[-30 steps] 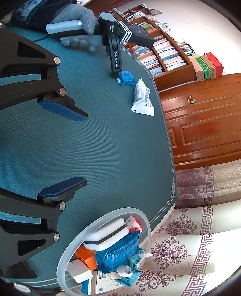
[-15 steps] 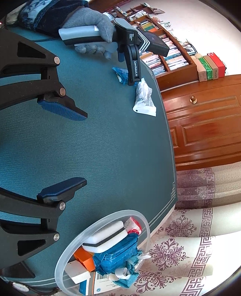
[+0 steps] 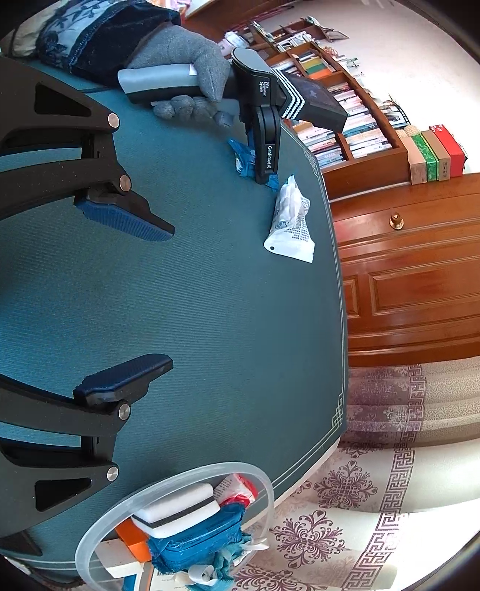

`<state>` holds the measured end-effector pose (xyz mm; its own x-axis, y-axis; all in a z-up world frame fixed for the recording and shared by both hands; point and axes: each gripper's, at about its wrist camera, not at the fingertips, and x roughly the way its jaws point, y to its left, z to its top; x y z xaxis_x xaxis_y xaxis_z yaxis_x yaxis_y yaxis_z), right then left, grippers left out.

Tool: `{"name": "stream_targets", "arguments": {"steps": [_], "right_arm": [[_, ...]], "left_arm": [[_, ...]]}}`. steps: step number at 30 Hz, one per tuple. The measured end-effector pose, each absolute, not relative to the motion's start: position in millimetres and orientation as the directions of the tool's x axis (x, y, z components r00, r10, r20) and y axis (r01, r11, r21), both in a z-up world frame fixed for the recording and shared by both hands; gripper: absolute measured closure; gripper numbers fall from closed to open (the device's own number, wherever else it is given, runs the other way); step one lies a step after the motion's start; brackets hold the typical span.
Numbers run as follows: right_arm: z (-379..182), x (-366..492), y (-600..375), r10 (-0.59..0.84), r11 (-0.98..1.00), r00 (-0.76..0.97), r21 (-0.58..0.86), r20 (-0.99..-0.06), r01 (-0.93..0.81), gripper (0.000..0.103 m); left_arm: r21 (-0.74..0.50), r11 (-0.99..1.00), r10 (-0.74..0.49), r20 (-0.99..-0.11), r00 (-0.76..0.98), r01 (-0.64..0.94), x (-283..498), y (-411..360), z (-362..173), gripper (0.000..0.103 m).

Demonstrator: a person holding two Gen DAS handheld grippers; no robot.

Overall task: Organize objects
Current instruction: 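Grasp the blue wrapped packet with the left tool while the right tool grasps the white bag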

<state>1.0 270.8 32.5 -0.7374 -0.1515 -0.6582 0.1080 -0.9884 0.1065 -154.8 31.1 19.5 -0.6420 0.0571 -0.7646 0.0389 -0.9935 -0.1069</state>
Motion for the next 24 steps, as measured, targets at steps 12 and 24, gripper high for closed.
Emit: {"name": "stream_targets", "arguments": {"steps": [12,24], "right_arm": [[52.1,-70.0,225.6,-0.239,-0.966,-0.732,0.083,-0.638,0.243,0.038],[61.0,-172.9,160.0,-0.316,-0.91,-0.682,0.006,-0.659,0.416,0.037]], "left_arm": [[-0.107,-0.992,0.027,-0.725,-0.688,0.074,-145.8,14.4,34.0,0.059],[-0.121,-0.984,-0.001,-0.729,-0.685,0.13,-145.7,-2.1,31.2,0.059]]}}
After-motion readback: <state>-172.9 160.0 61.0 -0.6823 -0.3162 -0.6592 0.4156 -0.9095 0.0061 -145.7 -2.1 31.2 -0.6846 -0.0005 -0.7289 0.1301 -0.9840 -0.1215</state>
